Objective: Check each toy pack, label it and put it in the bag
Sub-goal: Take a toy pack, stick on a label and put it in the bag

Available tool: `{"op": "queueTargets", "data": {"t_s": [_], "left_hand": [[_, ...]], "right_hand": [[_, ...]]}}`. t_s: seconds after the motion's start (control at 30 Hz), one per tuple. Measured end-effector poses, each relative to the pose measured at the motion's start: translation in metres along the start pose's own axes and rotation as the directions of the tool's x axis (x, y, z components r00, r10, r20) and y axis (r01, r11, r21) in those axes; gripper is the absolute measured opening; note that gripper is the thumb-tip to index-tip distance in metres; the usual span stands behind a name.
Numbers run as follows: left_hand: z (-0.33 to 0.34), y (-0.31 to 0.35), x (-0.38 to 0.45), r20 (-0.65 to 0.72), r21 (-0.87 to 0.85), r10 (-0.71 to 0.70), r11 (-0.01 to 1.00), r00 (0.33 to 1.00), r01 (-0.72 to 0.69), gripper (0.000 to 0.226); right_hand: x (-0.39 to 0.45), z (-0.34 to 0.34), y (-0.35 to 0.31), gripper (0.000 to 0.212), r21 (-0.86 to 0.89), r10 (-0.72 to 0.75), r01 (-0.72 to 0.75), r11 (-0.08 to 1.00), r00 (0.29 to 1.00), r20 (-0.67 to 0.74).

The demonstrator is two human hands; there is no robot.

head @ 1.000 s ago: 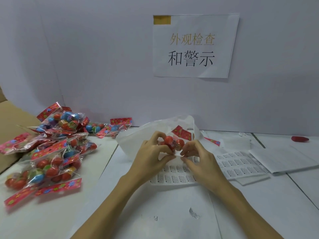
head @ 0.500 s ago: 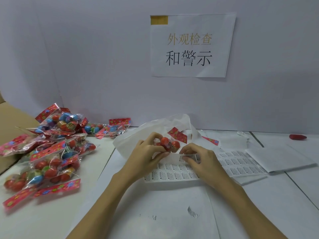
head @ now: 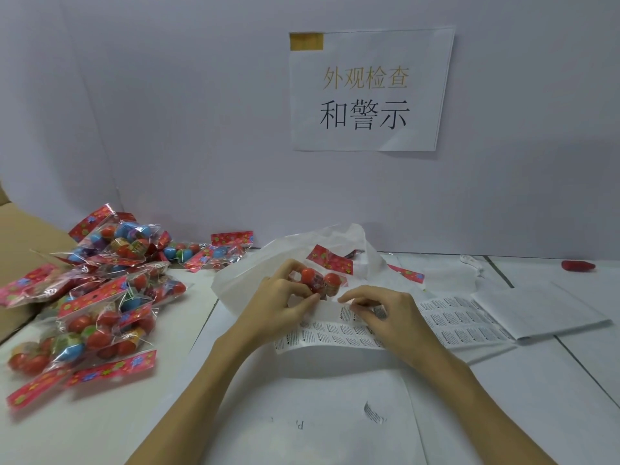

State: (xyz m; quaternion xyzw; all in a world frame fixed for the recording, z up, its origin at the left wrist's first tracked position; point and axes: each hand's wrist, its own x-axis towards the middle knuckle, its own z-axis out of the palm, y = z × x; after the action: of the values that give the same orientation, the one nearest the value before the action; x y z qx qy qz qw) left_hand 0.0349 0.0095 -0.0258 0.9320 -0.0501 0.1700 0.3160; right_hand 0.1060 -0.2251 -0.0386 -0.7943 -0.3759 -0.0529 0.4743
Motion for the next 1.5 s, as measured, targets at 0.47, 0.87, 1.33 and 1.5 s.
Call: {"op": "queueTargets", "data": {"t_s": [0.47, 0.87, 1.33, 1.5], "left_hand": [[-0.001, -0.003, 0.000, 0.011, 0.014, -0.036, 0.999, 0.999, 0.036, 0.019], [-0.001, 0.006, -0.006, -0.048, 0.192, 0.132, 0.974, 0.990, -0.120, 0.012], [0.008, 0.014, -0.004, 0.033, 0.319, 0.204, 0.926, 0.978, -0.204, 0.019], [0.009, 0.012, -0.005, 0.056, 0.295, 0.181, 0.936, 0.982, -0.189, 0.018]], "right_hand": [[0.000, 0.000, -0.001, 0.032, 0.052, 0.021, -0.022, 0.998, 0.999, 0.024], [-0.002, 0.006, -0.001, 0.021, 0.058, 0.077, -0.079, 0.995, 0.996, 0.033], [-0.001, 0.011, 0.002, 0.020, 0.061, 0.081, -0.085, 0.995, 0.995, 0.064], [0.000, 0.005, 0.002, 0.020, 0.106, 0.040, -0.047, 0.993, 0.997, 0.062]]}}
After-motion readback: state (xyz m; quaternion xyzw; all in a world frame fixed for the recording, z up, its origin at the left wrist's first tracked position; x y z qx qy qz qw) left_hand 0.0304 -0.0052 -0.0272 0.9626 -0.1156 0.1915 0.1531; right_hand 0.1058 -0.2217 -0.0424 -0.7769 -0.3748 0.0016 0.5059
